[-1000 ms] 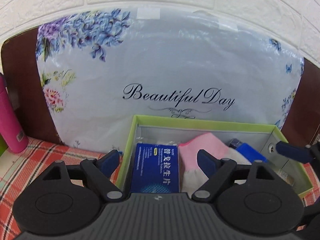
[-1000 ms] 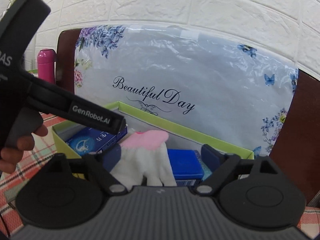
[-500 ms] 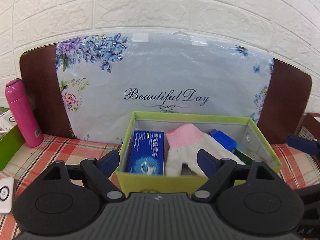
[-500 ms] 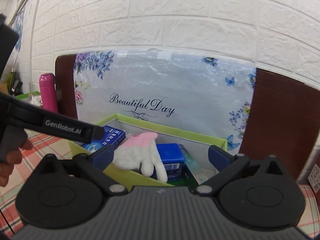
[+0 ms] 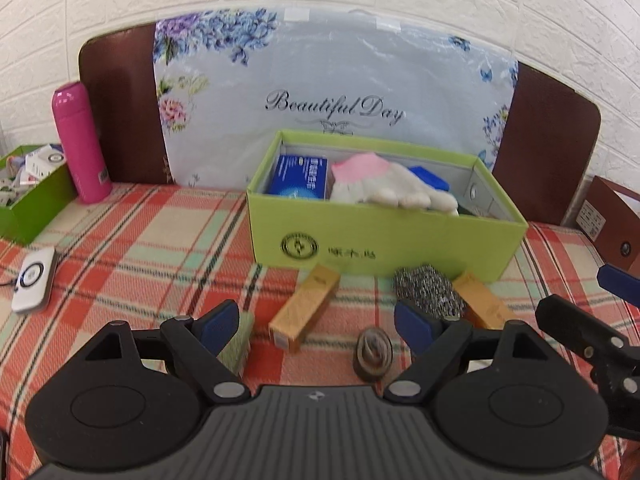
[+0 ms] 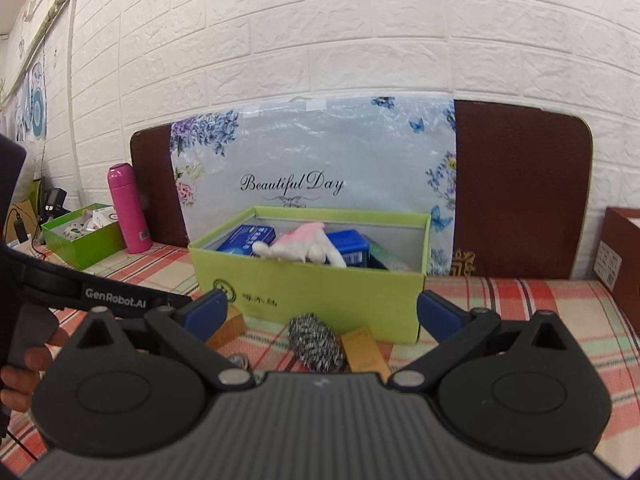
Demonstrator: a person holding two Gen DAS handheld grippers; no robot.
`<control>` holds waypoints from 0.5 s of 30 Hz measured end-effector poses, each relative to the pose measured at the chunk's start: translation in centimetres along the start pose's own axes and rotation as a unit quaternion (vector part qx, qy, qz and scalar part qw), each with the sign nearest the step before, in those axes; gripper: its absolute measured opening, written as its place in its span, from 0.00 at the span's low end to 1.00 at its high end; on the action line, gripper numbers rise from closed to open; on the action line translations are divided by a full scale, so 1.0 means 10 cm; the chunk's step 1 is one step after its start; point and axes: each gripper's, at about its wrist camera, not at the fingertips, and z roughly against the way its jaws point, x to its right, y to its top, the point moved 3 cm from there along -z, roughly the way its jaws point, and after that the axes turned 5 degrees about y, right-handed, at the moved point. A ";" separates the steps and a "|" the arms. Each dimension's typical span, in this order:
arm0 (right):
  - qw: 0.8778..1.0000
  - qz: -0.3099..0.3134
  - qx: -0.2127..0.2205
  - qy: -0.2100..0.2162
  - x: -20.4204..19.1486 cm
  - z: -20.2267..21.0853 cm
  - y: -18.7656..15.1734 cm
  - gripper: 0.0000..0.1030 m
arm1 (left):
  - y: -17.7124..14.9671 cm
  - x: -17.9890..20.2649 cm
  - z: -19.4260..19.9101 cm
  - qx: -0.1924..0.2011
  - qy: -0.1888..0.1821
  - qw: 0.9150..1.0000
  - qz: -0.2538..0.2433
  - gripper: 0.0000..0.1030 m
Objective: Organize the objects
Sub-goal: 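Move the left tool to the red tape roll while the right approaches the second glove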
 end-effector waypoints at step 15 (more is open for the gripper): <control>0.999 -0.023 -0.027 -0.015 -0.01 0.35 -0.44 1.00 | -0.37 0.07 0.13 -0.028 0.004 0.999 -0.022 0.85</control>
